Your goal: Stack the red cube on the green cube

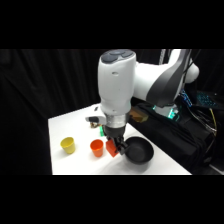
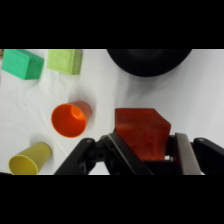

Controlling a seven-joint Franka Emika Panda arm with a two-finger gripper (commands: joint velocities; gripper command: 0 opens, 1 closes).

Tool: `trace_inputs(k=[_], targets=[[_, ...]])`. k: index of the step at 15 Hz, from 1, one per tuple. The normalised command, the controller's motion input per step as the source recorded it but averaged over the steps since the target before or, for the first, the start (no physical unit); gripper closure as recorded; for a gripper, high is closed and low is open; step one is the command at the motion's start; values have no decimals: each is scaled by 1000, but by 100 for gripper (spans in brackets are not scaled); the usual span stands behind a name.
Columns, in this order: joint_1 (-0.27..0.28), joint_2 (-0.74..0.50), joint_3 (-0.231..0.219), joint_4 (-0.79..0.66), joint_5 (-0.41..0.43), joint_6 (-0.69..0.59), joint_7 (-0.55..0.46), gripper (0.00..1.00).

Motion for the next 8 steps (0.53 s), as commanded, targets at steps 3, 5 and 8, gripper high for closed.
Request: trace_inputs(k=[3, 5, 8], targets=[[-240, -352, -19, -296, -57, 25, -69, 74], [-249, -312, -38, -267, -1, 45, -124, 74], [-235, -268, -48, -247, 54, 74, -150, 74]])
